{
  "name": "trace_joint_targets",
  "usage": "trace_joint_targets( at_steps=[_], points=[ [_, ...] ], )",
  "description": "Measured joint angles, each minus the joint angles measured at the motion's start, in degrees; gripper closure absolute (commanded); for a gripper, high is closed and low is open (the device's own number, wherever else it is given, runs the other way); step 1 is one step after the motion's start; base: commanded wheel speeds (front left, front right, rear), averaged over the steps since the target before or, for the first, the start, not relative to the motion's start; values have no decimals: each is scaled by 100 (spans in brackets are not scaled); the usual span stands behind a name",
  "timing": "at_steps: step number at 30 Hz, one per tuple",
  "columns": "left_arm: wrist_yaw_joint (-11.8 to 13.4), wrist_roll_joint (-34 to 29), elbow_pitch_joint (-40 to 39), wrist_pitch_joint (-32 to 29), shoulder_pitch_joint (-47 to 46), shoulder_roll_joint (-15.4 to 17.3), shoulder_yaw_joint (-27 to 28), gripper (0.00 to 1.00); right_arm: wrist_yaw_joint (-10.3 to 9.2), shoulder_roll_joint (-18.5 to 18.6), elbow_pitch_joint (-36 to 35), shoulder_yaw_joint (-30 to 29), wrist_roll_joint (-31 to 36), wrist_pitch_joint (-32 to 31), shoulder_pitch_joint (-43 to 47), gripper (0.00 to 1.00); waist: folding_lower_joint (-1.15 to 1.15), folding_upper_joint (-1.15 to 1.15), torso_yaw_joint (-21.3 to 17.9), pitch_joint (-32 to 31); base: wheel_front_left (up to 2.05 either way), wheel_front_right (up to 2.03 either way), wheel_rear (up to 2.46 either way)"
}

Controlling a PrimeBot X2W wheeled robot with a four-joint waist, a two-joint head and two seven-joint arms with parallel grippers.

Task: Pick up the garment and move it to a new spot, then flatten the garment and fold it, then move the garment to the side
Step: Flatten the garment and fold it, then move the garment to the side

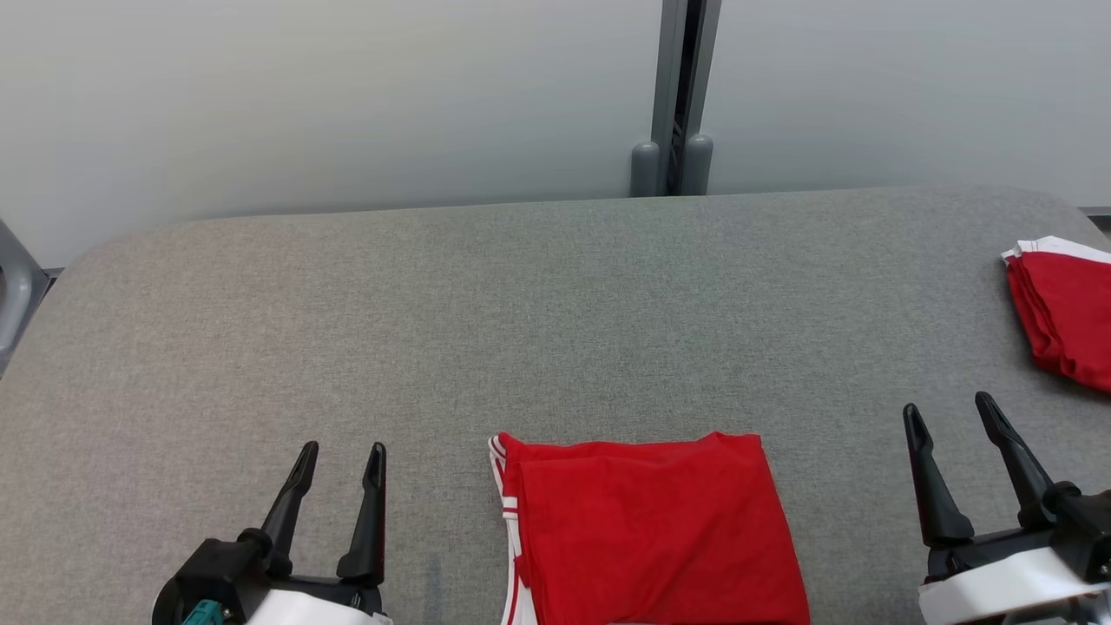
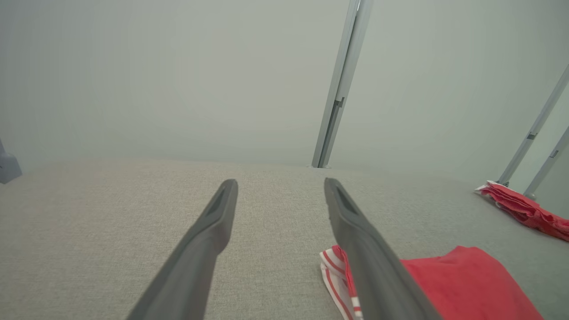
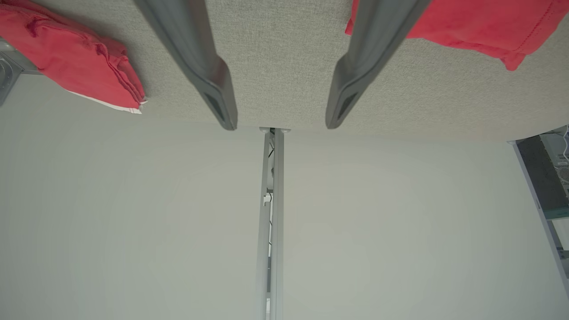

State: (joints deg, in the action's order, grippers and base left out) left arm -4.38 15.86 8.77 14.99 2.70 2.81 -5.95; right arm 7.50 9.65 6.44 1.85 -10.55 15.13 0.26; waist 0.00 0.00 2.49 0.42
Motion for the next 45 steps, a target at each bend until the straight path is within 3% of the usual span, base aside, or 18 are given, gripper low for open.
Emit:
trace_joint_targets(
  at_steps=[45],
  points=[
    [52,81,7,0,4,1,-32,0,0,-33,75,7,0,0,10,0,0,0,175,-4,0,0,0]
  ],
)
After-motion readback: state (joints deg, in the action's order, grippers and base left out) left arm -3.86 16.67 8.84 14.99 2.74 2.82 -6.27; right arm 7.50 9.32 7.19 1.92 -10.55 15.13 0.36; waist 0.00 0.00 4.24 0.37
